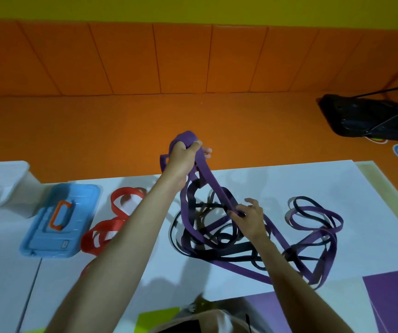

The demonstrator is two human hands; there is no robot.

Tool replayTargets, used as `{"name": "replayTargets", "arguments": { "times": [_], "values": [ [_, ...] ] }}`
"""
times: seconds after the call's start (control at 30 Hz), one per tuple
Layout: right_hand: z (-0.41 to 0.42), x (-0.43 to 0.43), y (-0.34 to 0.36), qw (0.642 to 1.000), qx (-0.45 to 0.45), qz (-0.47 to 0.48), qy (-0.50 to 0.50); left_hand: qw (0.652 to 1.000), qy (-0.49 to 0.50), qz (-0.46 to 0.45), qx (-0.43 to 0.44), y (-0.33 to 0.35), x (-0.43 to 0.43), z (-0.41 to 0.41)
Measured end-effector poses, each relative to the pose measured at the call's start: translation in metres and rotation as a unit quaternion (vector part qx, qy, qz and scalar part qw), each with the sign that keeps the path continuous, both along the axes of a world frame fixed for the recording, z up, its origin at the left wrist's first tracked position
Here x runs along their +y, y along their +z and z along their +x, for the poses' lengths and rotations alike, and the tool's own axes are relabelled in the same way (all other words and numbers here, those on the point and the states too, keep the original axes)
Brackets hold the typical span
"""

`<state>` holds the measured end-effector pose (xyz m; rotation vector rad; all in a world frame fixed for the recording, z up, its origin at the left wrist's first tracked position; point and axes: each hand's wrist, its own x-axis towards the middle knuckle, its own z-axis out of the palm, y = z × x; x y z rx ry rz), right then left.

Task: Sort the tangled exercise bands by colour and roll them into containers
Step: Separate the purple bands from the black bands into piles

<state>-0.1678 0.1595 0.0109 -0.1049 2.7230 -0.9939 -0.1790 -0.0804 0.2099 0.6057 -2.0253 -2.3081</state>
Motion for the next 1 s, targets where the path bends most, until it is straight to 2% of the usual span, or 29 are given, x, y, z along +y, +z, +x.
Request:
{"name": "replayTargets", "arguments": {
  "times": [0.1,0.17,0.27,0.37,0.4,0.47,0.57,0.67,0.73,0.83,1.0],
  "values": [
    [-0.002,-0.001,-0.022,0.995,-0.081,-0.002,0.052,1.000,0.013,0.016,-0.009,-0.009,-0.004,0.005],
    [-0.003,-0.004,-0.022,0.990,-0.104,-0.027,0.089,1.000,0.012,0.005,-0.018,-0.012,-0.008,0.008],
    [-0.009,-0.016,-0.019,0.990,-0.109,-0.071,0.058,1.000,0.010,0.000,-0.030,-0.016,-0.014,0.013],
    [-0.024,-0.030,-0.032,0.970,-0.193,-0.138,0.043,0.998,0.037,0.040,-0.036,-0.021,-0.020,0.016],
    [-0.030,-0.034,-0.042,0.966,-0.217,-0.127,0.064,0.996,0.053,0.062,-0.037,-0.023,-0.023,0.016],
    [-0.036,-0.040,-0.054,0.961,-0.244,-0.039,0.121,0.992,0.083,0.094,-0.030,-0.028,-0.028,0.015],
    [-0.035,-0.038,-0.046,0.965,-0.211,0.049,0.148,0.988,0.120,0.097,-0.018,-0.036,-0.035,0.012],
    [-0.044,-0.019,-0.044,0.977,-0.210,0.002,0.045,0.982,0.167,0.083,-0.005,-0.043,-0.042,0.008],
    [-0.054,-0.001,-0.042,0.971,-0.234,-0.052,-0.015,0.978,0.193,0.082,0.013,-0.049,-0.047,0.006],
    [-0.058,0.010,-0.001,0.919,-0.332,-0.192,-0.088,0.968,0.220,0.109,0.048,-0.057,-0.049,0.003],
    [-0.059,0.009,0.080,0.863,-0.407,-0.294,-0.053,0.978,0.182,0.092,0.047,-0.062,-0.039,0.000]
  ]
}}
